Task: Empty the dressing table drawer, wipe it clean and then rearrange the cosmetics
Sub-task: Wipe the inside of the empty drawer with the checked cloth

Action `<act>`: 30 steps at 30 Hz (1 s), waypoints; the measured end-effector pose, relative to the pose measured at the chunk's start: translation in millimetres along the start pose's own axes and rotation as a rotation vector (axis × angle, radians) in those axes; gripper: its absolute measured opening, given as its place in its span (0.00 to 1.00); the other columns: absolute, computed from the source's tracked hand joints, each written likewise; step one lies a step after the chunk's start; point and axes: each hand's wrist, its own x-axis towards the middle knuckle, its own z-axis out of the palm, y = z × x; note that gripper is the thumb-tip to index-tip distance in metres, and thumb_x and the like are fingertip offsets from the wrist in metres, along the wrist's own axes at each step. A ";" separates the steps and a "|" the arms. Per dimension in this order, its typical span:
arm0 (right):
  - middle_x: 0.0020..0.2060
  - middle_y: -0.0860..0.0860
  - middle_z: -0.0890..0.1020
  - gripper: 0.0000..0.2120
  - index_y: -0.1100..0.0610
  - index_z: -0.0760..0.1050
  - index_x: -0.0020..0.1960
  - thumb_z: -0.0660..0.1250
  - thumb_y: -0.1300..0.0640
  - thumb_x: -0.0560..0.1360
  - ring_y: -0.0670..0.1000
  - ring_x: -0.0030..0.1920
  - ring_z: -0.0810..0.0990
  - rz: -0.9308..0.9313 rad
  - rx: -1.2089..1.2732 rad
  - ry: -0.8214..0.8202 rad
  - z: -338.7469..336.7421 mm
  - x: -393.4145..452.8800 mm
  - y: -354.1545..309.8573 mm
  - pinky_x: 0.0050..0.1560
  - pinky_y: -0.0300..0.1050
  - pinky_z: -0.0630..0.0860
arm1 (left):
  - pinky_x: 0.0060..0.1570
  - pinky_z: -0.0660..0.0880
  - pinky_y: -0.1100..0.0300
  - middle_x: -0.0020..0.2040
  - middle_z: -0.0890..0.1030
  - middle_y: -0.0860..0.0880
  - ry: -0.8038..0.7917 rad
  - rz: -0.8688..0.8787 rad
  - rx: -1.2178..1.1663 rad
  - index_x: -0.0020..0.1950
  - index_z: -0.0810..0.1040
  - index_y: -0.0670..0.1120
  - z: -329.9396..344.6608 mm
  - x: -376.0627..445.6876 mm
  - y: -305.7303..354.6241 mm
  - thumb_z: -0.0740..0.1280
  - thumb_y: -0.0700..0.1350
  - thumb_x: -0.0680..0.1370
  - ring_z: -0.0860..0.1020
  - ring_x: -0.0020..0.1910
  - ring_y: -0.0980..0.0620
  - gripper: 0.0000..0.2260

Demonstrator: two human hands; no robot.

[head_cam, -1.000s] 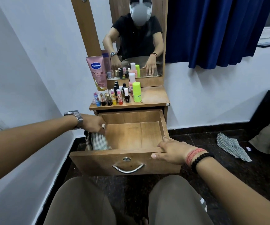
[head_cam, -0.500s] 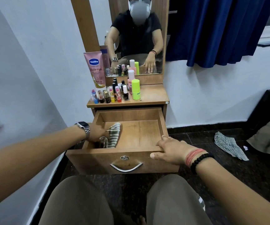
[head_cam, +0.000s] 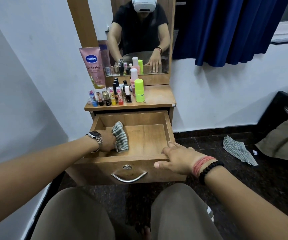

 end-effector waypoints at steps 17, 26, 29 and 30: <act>0.64 0.49 0.78 0.30 0.53 0.69 0.70 0.73 0.50 0.71 0.49 0.64 0.77 -0.459 1.262 0.412 -36.7 -16.5 -19.2 0.67 0.51 0.72 | 0.54 0.75 0.52 0.53 0.83 0.45 0.427 0.417 -1.538 0.52 0.82 0.47 -116.8 -117.6 12.5 0.67 0.42 0.76 0.80 0.52 0.46 0.07; 0.53 0.59 0.84 0.12 0.61 0.77 0.58 0.66 0.55 0.78 0.58 0.54 0.83 -0.450 1.729 0.158 -36.5 -36.2 -36.9 0.48 0.52 0.82 | 0.54 0.77 0.52 0.55 0.81 0.45 0.142 0.199 -2.108 0.62 0.78 0.44 -66.0 -145.5 42.6 0.68 0.51 0.72 0.78 0.51 0.48 0.21; 0.53 0.60 0.84 0.12 0.63 0.77 0.59 0.65 0.58 0.78 0.58 0.53 0.84 -0.412 1.704 0.172 -32.8 -38.7 -41.3 0.48 0.51 0.82 | 0.50 0.79 0.54 0.57 0.82 0.44 0.212 0.171 -2.188 0.64 0.77 0.45 -48.2 -149.5 50.5 0.70 0.43 0.71 0.80 0.52 0.50 0.21; 0.53 0.59 0.84 0.12 0.62 0.77 0.59 0.65 0.59 0.78 0.57 0.53 0.84 -0.407 1.689 0.166 -31.0 -40.3 -43.8 0.50 0.51 0.82 | 0.47 0.80 0.54 0.57 0.82 0.44 0.249 0.159 -2.218 0.65 0.76 0.46 -44.7 -151.1 50.4 0.70 0.41 0.70 0.81 0.51 0.50 0.22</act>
